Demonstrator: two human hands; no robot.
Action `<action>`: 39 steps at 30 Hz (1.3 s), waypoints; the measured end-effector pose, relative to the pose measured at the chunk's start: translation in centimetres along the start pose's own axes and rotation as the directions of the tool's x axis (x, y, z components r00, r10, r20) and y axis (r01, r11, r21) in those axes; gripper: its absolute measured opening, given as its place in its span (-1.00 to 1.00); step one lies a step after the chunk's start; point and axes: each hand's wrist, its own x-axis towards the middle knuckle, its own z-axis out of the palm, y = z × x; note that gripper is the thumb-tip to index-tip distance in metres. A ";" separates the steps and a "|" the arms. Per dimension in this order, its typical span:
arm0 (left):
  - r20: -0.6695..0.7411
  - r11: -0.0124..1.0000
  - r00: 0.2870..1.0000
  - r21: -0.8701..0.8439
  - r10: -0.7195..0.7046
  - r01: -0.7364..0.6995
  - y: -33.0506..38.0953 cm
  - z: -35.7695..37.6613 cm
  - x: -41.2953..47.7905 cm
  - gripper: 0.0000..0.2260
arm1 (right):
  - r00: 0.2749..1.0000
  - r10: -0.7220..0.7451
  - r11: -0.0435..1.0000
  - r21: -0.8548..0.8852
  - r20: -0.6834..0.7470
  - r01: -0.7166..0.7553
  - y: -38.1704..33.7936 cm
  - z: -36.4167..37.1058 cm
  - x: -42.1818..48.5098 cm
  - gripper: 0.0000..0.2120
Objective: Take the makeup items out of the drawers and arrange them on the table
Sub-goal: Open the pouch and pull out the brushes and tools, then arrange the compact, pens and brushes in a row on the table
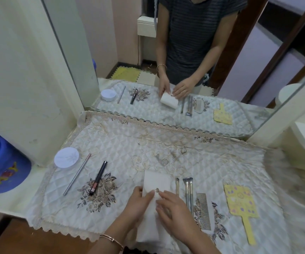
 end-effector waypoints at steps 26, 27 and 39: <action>-0.283 0.611 0.836 0.788 0.469 -0.076 0.0 -18.7 3.1 -0.73 | 0.981 0.195 0.971 0.139 0.004 -0.194 -8.9 5.1 9.5 -0.91; -0.243 0.580 0.848 0.809 0.471 -0.090 -0.2 -19.7 3.6 -0.69 | 0.975 0.218 0.964 0.145 0.044 -0.222 -10.5 6.4 10.8 -0.93; 0.136 0.576 0.881 0.710 0.454 -0.406 0.1 -21.2 5.4 -0.76 | 0.756 0.638 0.678 0.359 0.147 -0.642 -16.0 11.6 16.3 -0.80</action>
